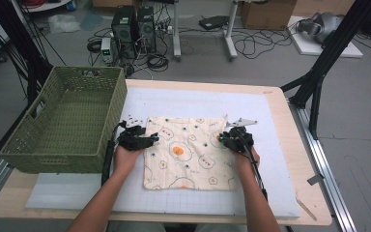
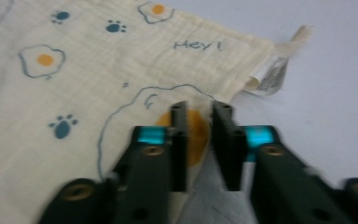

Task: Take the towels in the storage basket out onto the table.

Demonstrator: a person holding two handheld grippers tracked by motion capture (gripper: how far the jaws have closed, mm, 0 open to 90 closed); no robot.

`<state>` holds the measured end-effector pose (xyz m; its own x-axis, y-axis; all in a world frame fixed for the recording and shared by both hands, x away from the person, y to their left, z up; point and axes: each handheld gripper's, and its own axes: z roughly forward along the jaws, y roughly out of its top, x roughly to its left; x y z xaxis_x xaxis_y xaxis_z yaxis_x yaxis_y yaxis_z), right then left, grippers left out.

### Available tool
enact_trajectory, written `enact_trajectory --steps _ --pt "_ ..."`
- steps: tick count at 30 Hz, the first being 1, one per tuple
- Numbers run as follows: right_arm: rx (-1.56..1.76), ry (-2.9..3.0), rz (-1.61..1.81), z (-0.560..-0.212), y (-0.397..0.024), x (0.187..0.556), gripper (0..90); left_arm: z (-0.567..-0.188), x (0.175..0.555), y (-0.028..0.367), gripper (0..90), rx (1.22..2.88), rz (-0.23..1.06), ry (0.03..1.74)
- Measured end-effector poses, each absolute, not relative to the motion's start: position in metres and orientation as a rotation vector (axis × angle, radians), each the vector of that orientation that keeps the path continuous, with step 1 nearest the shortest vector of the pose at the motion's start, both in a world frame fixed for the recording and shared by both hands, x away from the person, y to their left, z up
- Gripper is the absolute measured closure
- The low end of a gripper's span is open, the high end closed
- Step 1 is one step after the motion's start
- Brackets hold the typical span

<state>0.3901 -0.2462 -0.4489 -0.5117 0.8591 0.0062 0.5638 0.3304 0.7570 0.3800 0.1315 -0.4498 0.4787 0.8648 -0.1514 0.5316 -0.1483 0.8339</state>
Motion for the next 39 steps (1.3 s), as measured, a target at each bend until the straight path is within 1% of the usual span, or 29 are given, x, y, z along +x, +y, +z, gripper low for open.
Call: enact_trajectory --steps 4,5,6,8,9,10,11,14,16,17,18,19,20,21,22,23,25,27,28,29,32,34,35,36,37,38,39 --pt "1.278 2.142 0.874 -0.446 -0.253 0.385 88.3 -0.448 0.376 0.135 42.0 1.810 0.450 1.170" --pt "1.306 2.129 0.871 -0.446 -0.257 0.384 88.1 -0.449 0.375 0.135 42.0 1.813 0.444 1.168" --pt "1.344 2.121 0.910 -0.446 -0.262 0.385 86.0 -0.449 0.373 0.135 42.0 1.816 0.439 1.164" --pt "1.353 2.102 0.900 -0.444 -0.264 0.384 70.0 -0.450 0.372 0.134 42.4 1.837 0.410 1.161" --pt "1.350 2.107 0.928 -0.443 -0.265 0.383 68.6 -0.450 0.371 0.134 43.5 1.847 0.392 1.149" --pt "1.350 2.099 0.956 -0.440 -0.267 0.380 66.8 -0.450 0.370 0.133 47.5 1.863 0.384 1.139" --pt "1.343 2.093 0.975 -0.436 -0.268 0.377 66.8 -0.450 0.369 0.132 51.2 1.875 0.386 1.131" --pt "1.296 2.092 1.045 -0.428 -0.273 0.363 64.6 -0.452 0.369 0.126 56.2 1.921 0.399 1.117" --pt "1.265 2.135 1.048 -0.427 -0.275 0.349 61.9 -0.452 0.367 0.121 62.7 1.954 0.466 1.119" --pt "1.246 2.145 1.049 -0.427 -0.275 0.340 59.8 -0.451 0.367 0.120 68.5 1.962 0.491 1.125" --pt "1.234 2.151 1.047 -0.428 -0.276 0.333 58.1 -0.451 0.366 0.120 72.1 1.968 0.513 1.132" --pt "1.210 2.161 1.053 -0.430 -0.276 0.318 58.1 -0.451 0.366 0.119 74.0 1.964 0.523 1.134" --pt "1.192 2.168 1.059 -0.433 -0.276 0.309 58.1 -0.451 0.366 0.118 74.1 1.970 0.544 1.140" --pt "1.184 2.182 1.061 -0.437 -0.277 0.297 58.1 -0.451 0.366 0.117 71.9 1.972 0.563 1.143" --pt "1.182 2.193 1.058 -0.439 -0.277 0.292 57.8 -0.451 0.365 0.117 67.7 1.975 0.588 1.150" --pt "1.184 2.215 1.073 -0.439 -0.277 0.288 56.7 -0.450 0.365 0.119 63.3 1.972 0.583 1.160" --pt "1.172 2.242 1.093 -0.438 -0.277 0.286 56.5 -0.448 0.362 0.124 59.6 1.919 0.547 1.159" --pt "1.164 2.272 1.095 -0.441 -0.275 0.284 58.0 -0.445 0.354 0.128 56.8 1.854 0.559 1.123" --pt "1.164 2.296 1.078 -0.444 -0.273 0.285 60.1 -0.444 0.352 0.130 55.2 1.844 0.548 1.111" --pt "1.155 2.317 1.052 -0.446 -0.272 0.285 64.3 -0.441 0.350 0.133 53.1 1.823 0.511 1.103" --pt "1.117 2.368 1.036 -0.445 -0.272 0.284 86.3 -0.435 0.342 0.137 46.8 1.751 0.506 1.063" --pt "1.065 2.372 0.946 -0.442 -0.268 0.280 86.4 -0.432 0.338 0.138 41.6 1.741 0.478 1.043" --pt "1.072 2.365 0.928 -0.441 -0.267 0.279 85.4 -0.431 0.335 0.139 39.7 1.734 0.478 1.024" --pt "1.073 2.356 0.920 -0.441 -0.266 0.277 78.1 -0.430 0.332 0.140 38.9 1.716 0.473 1.006" --pt "1.083 2.332 0.915 -0.440 -0.267 0.276 66.8 -0.430 0.331 0.140 36.8 1.702 0.469 0.997" --pt "1.091 2.318 0.932 -0.439 -0.269 0.277 63.9 -0.429 0.328 0.141 35.4 1.683 0.476 0.995" --pt "1.088 2.278 0.981 -0.436 -0.272 0.276 57.6 -0.428 0.326 0.140 33.3 1.664 0.496 0.998"
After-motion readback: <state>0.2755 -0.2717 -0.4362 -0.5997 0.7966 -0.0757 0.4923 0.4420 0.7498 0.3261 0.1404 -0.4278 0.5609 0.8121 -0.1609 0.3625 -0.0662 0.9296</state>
